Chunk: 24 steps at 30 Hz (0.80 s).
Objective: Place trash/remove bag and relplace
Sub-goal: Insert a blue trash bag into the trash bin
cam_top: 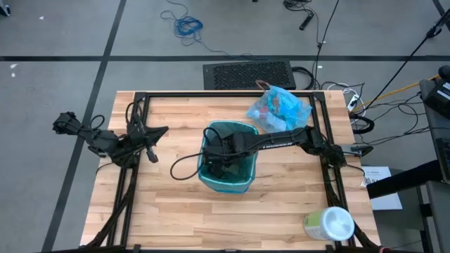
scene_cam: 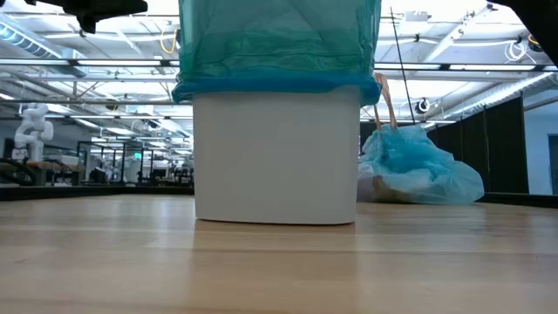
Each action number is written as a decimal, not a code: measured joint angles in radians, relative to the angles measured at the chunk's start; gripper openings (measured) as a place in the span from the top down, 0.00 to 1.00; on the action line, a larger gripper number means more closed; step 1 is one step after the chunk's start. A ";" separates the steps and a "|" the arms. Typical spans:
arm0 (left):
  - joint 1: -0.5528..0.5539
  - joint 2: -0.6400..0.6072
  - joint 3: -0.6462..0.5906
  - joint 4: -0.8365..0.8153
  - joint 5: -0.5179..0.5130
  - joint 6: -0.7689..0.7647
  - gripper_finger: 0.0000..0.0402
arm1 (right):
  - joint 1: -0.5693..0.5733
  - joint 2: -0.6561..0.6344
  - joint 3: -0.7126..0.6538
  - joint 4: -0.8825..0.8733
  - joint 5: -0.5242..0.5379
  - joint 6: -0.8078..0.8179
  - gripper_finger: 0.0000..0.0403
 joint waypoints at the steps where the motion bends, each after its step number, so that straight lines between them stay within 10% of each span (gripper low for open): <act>1: 0.000 0.000 0.000 0.000 0.000 0.000 1.00 | 0.000 0.000 0.000 0.000 -0.002 0.000 1.00; 24: 0.000 0.000 0.000 -0.008 0.000 -0.001 1.00 | 0.006 0.035 0.000 0.025 -0.021 -0.058 1.00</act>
